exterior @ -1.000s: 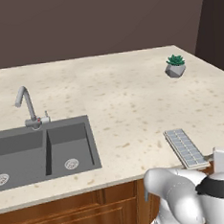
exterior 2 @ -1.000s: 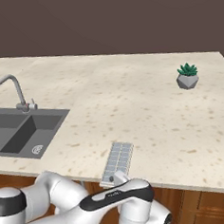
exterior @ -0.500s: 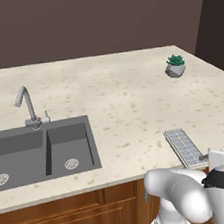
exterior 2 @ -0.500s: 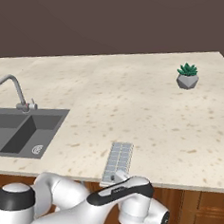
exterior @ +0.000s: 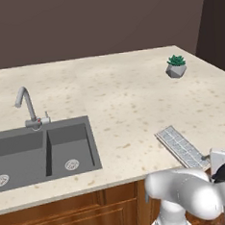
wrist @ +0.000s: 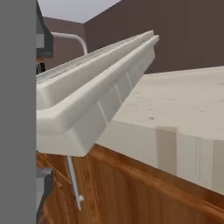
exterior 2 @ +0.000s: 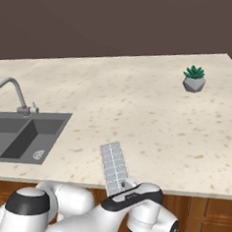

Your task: The ice cube tray has been filled with water. Take the tray and place it in the freezer to make ice. Close the freezer door after placing the tray.

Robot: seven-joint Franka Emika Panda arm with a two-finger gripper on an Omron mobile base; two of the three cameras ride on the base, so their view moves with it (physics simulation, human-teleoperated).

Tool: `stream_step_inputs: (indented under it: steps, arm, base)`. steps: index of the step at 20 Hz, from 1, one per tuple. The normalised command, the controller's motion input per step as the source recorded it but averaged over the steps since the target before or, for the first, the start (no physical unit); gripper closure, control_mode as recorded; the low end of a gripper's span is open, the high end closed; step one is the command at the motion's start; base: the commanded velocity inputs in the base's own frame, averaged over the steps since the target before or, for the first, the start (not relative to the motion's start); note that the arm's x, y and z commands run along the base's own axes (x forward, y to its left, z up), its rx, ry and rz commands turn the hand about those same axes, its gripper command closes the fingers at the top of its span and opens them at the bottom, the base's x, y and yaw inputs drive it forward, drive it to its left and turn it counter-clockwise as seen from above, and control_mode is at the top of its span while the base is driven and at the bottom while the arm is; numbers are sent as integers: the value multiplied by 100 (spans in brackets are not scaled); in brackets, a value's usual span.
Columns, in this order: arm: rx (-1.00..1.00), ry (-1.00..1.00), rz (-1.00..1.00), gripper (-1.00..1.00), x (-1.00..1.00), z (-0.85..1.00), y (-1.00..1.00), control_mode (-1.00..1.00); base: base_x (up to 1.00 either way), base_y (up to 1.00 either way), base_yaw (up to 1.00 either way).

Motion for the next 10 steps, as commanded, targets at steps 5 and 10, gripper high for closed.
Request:
stream_step_inputs:
  steps: [5,10]
  arm:
    - [0,0,-6,-100,19,-7,-2,-100]
    - [0,0,-13,-100,19,0,7,-100]
  base:
    - [0,0,0]
    - [0,0,0]
